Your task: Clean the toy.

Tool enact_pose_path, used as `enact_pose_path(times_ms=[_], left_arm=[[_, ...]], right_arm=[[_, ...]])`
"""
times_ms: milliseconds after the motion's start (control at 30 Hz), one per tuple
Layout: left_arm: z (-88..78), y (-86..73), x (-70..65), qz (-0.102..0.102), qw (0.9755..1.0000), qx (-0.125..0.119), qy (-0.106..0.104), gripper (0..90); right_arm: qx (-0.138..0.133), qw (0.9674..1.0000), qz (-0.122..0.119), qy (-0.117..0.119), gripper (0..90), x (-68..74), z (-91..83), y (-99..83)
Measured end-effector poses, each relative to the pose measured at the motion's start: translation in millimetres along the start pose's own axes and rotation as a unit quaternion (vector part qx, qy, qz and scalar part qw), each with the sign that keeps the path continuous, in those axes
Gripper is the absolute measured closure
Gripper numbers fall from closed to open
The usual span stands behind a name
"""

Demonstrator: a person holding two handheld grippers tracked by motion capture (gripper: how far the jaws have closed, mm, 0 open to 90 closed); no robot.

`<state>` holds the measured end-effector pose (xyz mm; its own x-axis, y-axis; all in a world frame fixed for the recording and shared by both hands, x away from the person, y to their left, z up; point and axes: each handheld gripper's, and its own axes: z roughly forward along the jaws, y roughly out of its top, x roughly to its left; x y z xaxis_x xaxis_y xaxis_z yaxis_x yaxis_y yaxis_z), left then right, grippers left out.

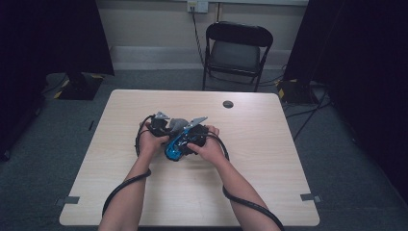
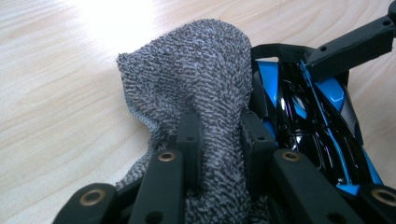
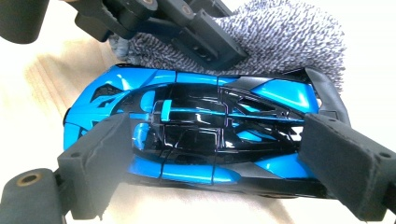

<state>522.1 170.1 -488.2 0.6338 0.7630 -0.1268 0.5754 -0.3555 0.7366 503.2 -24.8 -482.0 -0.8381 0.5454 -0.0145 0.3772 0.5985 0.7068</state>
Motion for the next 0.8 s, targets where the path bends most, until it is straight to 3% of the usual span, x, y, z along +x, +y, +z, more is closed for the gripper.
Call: enact_pose_path(times_ms=[767, 800], left_arm=[[-20.9, -17.0, 0.7, -0.003, 1.0, 0.002, -0.005, 73.4], [-22.2, -17.6, 1.5, 0.005, 1.0, 0.006, -0.004, 73.4]], right_arm=[[0.0, 1.0, -0.001, 0.0, 9.3, 0.6, -0.1, -0.1], [0.0, 1.0, -0.001, 0.0, 9.3, 0.8, 0.0, -0.1]])
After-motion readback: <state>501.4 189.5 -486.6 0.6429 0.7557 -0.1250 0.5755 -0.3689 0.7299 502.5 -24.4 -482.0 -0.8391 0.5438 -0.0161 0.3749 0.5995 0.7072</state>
